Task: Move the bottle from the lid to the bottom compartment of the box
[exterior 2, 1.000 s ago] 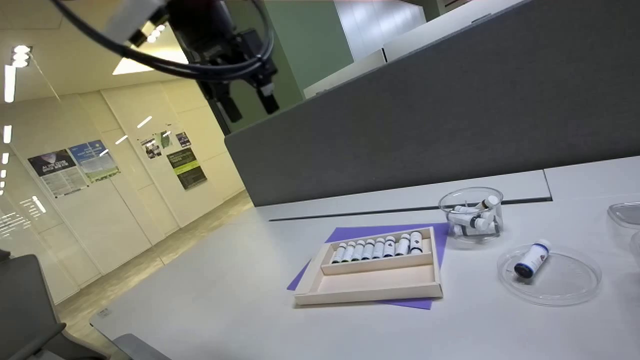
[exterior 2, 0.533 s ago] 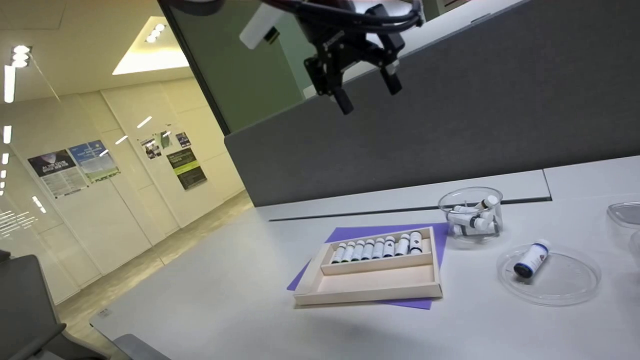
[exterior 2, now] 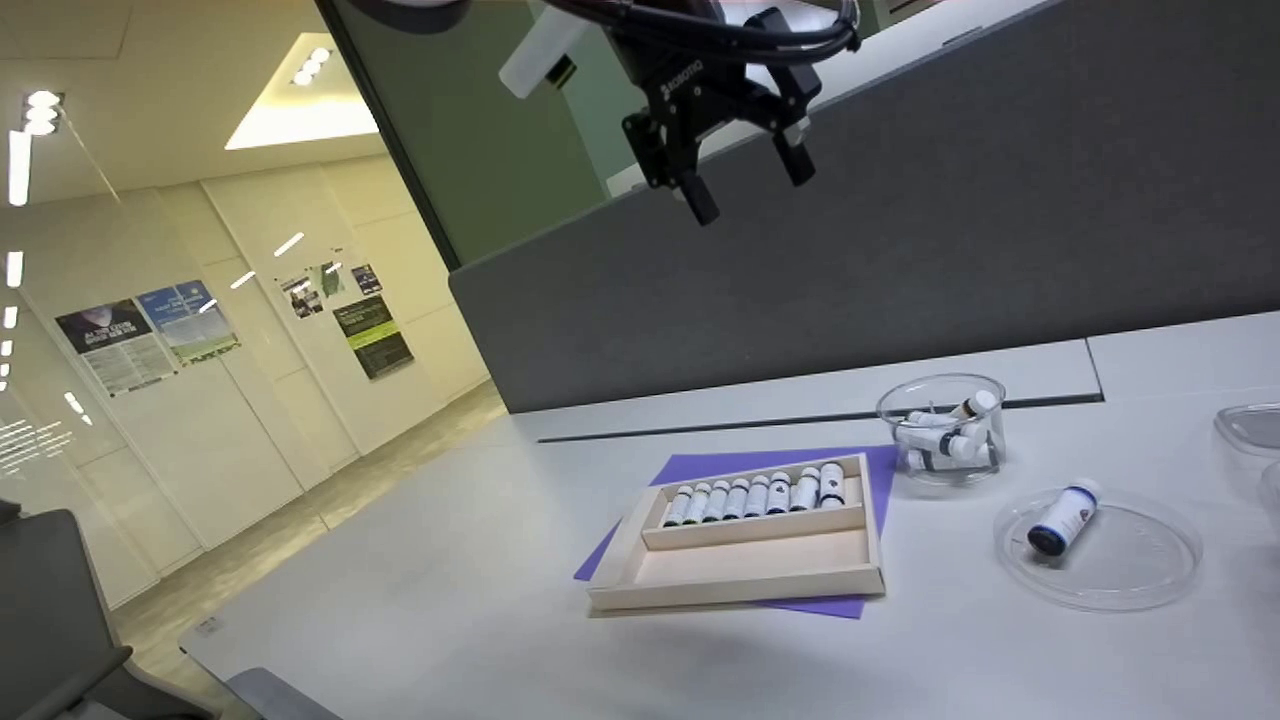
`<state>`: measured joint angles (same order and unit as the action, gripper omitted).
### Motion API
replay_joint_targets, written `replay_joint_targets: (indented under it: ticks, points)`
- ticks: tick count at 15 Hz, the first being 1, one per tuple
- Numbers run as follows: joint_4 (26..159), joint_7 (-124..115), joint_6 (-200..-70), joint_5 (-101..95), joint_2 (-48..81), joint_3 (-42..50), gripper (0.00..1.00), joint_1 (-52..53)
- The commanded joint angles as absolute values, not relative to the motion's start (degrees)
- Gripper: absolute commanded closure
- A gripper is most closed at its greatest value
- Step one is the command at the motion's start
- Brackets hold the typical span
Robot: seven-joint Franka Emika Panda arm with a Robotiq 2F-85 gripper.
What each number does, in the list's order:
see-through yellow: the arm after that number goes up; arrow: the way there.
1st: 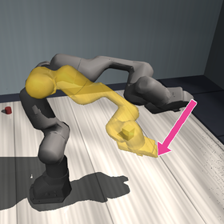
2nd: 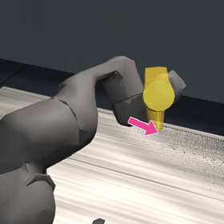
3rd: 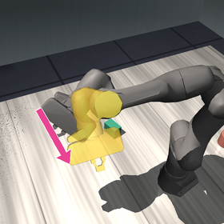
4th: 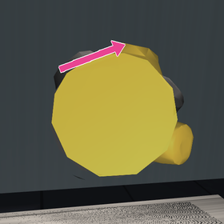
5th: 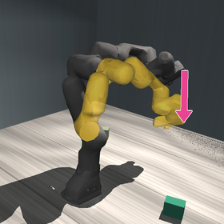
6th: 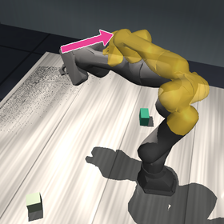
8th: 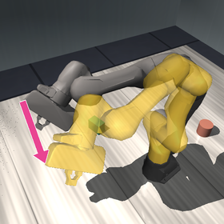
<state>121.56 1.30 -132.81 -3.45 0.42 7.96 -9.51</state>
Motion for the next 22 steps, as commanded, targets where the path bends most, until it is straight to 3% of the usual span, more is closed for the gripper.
replay_joint_targets:
  ticks: [1, 13, 16, 18, 19, 22]
  points:
    - [121.2, 0.2, -134.1, -4.8, 0.9, 8.3, 0.0, -9.3]
    - [103.9, 4.1, -143.5, -4.9, 27.1, 12.3, 0.0, -15.0]
    - [98.1, 3.9, -140.9, -4.3, 33.8, 12.4, 0.0, -17.0]
    - [93.8, 1.6, -130.1, -2.7, 36.1, 12.7, 0.0, -17.5]
    - [99.5, 3.5, -137.0, -3.3, 33.5, 12.2, 0.0, -17.2]
    - [95.8, 3.2, -132.4, -3.2, 35.8, 12.4, 0.0, -17.7]
